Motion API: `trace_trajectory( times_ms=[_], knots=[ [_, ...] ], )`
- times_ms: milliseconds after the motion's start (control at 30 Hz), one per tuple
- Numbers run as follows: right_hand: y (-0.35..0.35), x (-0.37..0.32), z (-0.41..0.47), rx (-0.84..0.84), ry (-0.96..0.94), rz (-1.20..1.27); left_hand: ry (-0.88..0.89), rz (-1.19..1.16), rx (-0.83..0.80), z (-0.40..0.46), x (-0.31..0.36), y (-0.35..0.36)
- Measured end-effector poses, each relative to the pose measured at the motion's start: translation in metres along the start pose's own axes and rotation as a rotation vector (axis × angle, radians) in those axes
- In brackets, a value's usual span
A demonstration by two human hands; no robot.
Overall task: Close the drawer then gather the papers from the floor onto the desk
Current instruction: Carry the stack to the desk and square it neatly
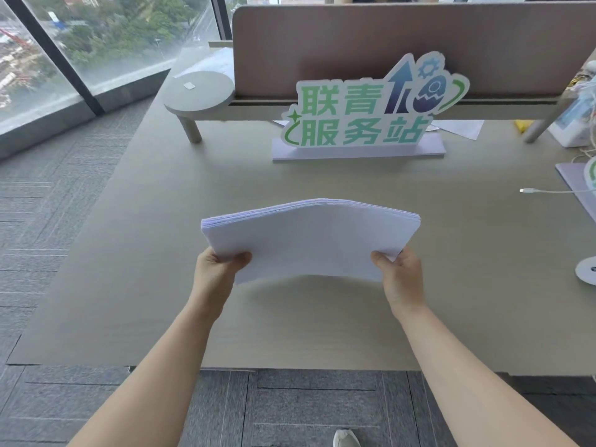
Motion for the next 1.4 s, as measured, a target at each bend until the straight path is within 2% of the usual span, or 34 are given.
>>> trace_trajectory(
  times_ms=[200,533,667,800,900,1067,1267,1400],
  knots=[
    [0.008,0.022,-0.006,-0.078,0.038,-0.101,-0.143,0.091,-0.009,-0.005,-0.019,-0.002],
    [0.013,0.01,0.009,-0.018,0.042,-0.156,-0.099,0.283,0.087,0.008,-0.015,-0.003],
    [0.009,-0.008,0.024,-0.041,0.05,-0.152,-0.162,0.17,0.111,-0.002,-0.011,-0.009],
    [0.003,-0.02,0.02,-0.073,0.157,0.085,-0.195,0.016,0.148,-0.02,-0.009,-0.014],
    [0.013,-0.024,0.0,-0.198,0.252,0.203,-0.226,-0.121,0.215,-0.035,-0.011,-0.01],
    [0.052,-0.04,-0.042,-0.395,0.223,0.161,-0.246,-0.262,0.294,-0.056,-0.017,0.005],
    [0.082,-0.049,-0.057,-0.301,0.174,0.025,-0.26,-0.41,0.391,-0.076,-0.025,0.012],
    [0.095,-0.054,-0.053,-0.23,0.099,-0.095,-0.276,-0.429,0.372,-0.078,-0.021,-0.001]
  ],
)
Point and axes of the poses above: each hand's wrist, its own z-axis towards the middle knuckle, its own y-axis out of the palm, x = y × z, the point moved 2 cm from there along z, towards the middle knuckle, and after that the axes turned 12 degrees about -z, right-handed, at the moved point
